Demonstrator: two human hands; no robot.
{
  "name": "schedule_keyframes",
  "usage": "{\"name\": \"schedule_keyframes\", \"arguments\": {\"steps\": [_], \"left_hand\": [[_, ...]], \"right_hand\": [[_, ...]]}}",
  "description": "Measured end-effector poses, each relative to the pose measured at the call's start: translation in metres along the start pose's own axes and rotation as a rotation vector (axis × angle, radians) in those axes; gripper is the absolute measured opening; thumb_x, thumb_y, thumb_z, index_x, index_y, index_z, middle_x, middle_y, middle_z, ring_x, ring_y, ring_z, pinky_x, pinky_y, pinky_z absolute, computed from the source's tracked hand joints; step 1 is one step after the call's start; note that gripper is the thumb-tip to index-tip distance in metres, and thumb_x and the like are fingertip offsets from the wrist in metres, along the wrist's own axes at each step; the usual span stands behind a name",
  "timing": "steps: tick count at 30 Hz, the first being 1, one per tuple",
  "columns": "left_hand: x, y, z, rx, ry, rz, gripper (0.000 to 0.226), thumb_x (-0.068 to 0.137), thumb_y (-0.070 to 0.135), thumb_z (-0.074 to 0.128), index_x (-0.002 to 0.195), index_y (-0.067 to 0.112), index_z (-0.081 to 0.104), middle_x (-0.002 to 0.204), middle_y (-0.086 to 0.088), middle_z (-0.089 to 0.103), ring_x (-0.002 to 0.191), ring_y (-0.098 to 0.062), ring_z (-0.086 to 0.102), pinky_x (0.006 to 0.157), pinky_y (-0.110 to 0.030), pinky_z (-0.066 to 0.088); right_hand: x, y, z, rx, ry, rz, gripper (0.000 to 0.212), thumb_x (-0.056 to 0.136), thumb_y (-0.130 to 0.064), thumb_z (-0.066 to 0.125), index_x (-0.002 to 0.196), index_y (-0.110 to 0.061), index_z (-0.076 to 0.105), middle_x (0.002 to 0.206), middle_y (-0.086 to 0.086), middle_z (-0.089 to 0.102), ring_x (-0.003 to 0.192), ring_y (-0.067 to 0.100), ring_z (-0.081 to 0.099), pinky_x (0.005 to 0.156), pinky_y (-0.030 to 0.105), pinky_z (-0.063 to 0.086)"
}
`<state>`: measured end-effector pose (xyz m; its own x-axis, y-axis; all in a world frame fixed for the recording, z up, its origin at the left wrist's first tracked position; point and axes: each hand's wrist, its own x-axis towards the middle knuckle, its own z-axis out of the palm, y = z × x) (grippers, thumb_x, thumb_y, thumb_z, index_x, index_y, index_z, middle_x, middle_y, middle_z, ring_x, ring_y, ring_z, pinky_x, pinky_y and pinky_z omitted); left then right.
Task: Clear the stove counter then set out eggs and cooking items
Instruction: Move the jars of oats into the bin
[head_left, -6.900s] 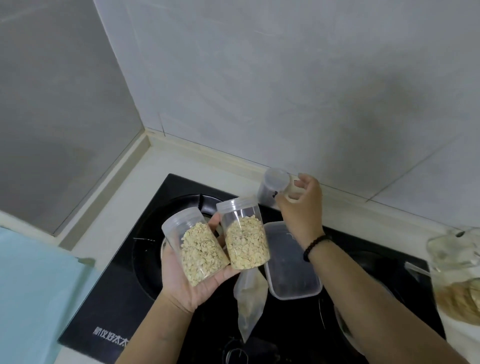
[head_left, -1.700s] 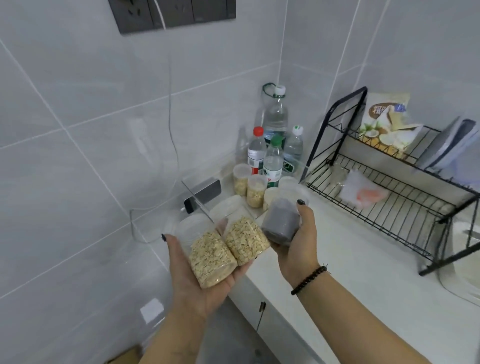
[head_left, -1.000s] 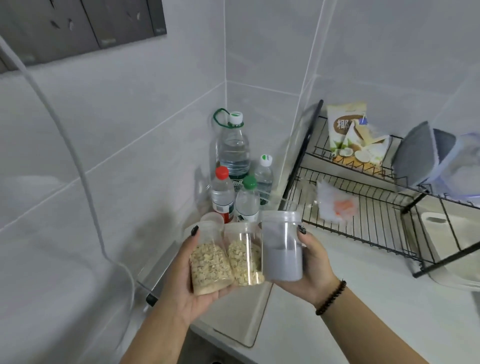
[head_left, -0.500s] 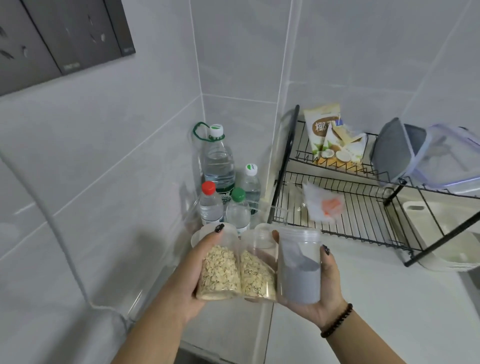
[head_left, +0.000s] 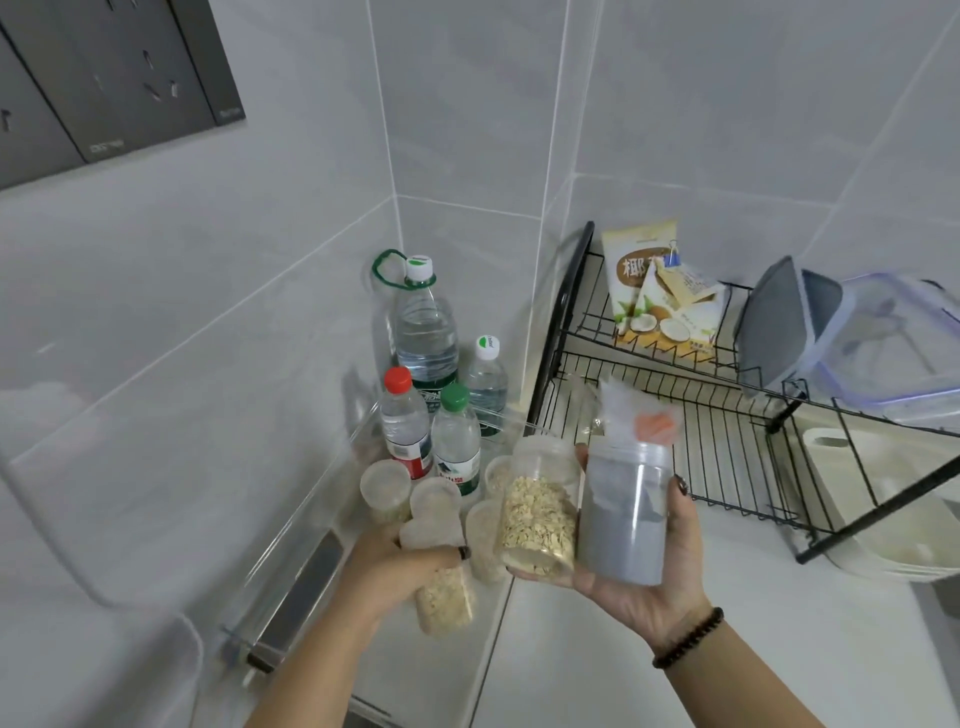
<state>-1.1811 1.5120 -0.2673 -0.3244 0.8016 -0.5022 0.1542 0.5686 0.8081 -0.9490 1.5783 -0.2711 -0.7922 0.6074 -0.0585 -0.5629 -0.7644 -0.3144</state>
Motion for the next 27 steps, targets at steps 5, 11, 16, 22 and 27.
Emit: {"name": "schedule_keyframes", "arguments": {"steps": [5, 11, 16, 22, 27], "left_hand": [[0.008, 0.001, 0.026, 0.360, 0.064, 0.101, 0.029, 0.062, 0.030, 0.086, 0.074, 0.029, 0.059, 0.077, 0.012, 0.064, 0.076, -0.006, 0.062, 0.065, -0.022, 0.050], [0.022, -0.017, 0.035, 0.669, 0.003, 0.157, 0.017, 0.064, 0.026, 0.074, 0.076, 0.024, 0.061, 0.072, 0.009, 0.065, 0.067, -0.003, 0.059, 0.057, -0.017, 0.046], [0.030, -0.022, 0.034, 0.645, -0.098, 0.167, 0.021, 0.057, 0.019, 0.075, 0.074, 0.025, 0.064, 0.076, 0.011, 0.067, 0.073, -0.004, 0.063, 0.063, -0.025, 0.057], [0.034, -0.030, 0.029, 0.460, -0.265, 0.132, 0.051, 0.047, 0.007, 0.076, 0.085, 0.037, 0.059, 0.096, 0.013, 0.069, 0.092, -0.006, 0.066, 0.077, -0.034, 0.060], [0.041, -0.039, 0.022, 0.317, -0.280, 0.044, 0.076, 0.038, 0.014, 0.077, 0.110, 0.026, 0.056, 0.114, 0.006, 0.066, 0.103, -0.009, 0.063, 0.083, -0.037, 0.059]], "right_hand": [[-0.009, -0.011, 0.006, 0.022, 0.025, -0.159, 0.078, 0.061, -0.052, 0.076, 0.129, -0.018, 0.061, 0.133, 0.019, 0.056, 0.128, 0.045, 0.048, 0.101, 0.079, 0.019], [-0.018, -0.012, 0.007, 0.004, 0.046, -0.148, 0.078, 0.064, -0.052, 0.076, 0.133, -0.020, 0.058, 0.139, 0.019, 0.052, 0.131, 0.045, 0.044, 0.102, 0.078, 0.017], [-0.015, -0.007, 0.011, -0.033, 0.114, -0.165, 0.081, 0.055, -0.052, 0.080, 0.127, -0.020, 0.063, 0.138, 0.020, 0.053, 0.129, 0.047, 0.046, 0.098, 0.079, 0.025], [-0.002, 0.002, 0.018, -0.050, 0.144, -0.130, 0.082, 0.050, -0.049, 0.086, 0.123, -0.019, 0.066, 0.133, 0.021, 0.057, 0.125, 0.047, 0.050, 0.097, 0.079, 0.024], [0.006, 0.006, 0.019, -0.068, 0.117, -0.090, 0.082, 0.051, -0.048, 0.086, 0.124, -0.019, 0.065, 0.132, 0.020, 0.058, 0.126, 0.047, 0.048, 0.100, 0.080, 0.020]]}}
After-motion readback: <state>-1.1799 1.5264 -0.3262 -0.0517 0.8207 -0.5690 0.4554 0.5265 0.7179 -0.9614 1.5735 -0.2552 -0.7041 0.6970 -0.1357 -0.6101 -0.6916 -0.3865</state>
